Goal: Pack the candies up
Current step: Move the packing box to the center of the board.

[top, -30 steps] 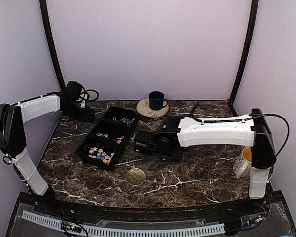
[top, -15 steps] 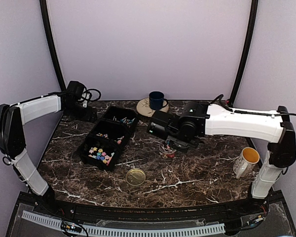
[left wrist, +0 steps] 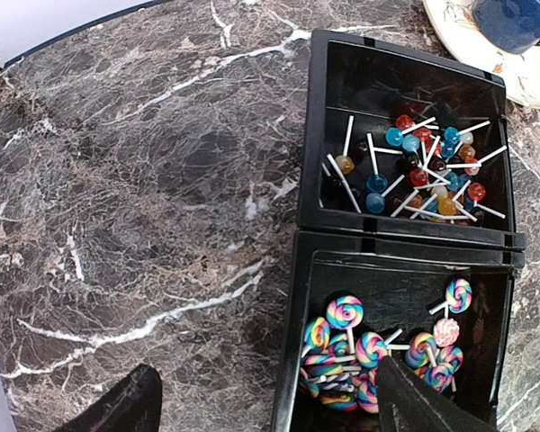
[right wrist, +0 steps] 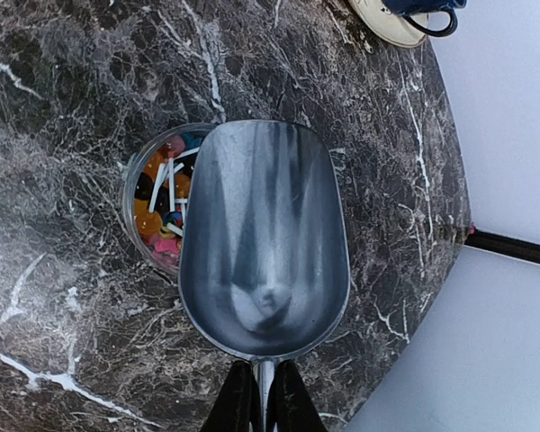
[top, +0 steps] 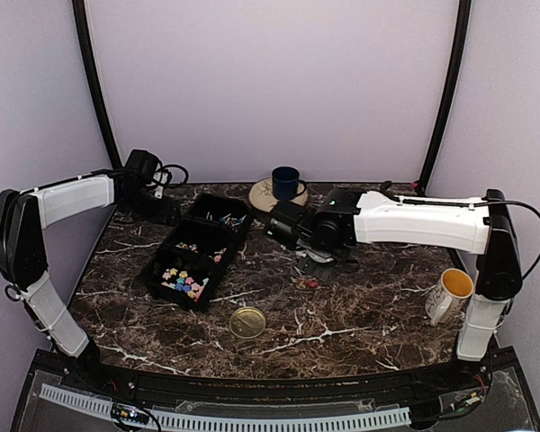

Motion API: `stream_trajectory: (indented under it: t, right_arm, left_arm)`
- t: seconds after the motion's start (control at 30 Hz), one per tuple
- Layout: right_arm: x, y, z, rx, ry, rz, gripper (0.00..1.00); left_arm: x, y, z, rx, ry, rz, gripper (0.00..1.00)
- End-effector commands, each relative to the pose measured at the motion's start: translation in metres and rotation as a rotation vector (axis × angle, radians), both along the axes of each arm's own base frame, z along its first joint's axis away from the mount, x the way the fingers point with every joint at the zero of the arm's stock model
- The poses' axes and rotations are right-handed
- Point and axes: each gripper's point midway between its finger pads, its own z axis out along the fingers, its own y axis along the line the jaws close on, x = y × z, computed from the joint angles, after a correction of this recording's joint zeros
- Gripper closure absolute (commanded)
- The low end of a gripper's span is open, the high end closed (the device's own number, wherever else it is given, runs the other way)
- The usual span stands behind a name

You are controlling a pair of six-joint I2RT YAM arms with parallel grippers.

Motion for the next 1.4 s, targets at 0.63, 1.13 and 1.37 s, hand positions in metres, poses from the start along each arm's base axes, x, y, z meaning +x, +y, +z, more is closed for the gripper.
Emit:
stream_trajectory:
  t: [0.63, 1.13, 1.37]
  right_arm:
    - [-0.003, -0.011, 0.01, 0.186, 0.077, -0.122, 1.0]
    - [-0.011, -0.02, 0.0, 0.139, 0.106, -0.121, 1.0]
    - [-0.016, -0.018, 0.012, 0.149, 0.076, -0.106, 1.0]
  left_arm:
    - [-0.006, -0.011, 0.018, -0.027, -0.045, -0.018, 0.15]
    - [-0.006, -0.012, 0.015, -0.021, -0.038, -0.02, 0.15]
    - [-0.006, -0.013, 0.013, -0.024, -0.033, -0.022, 0.15]
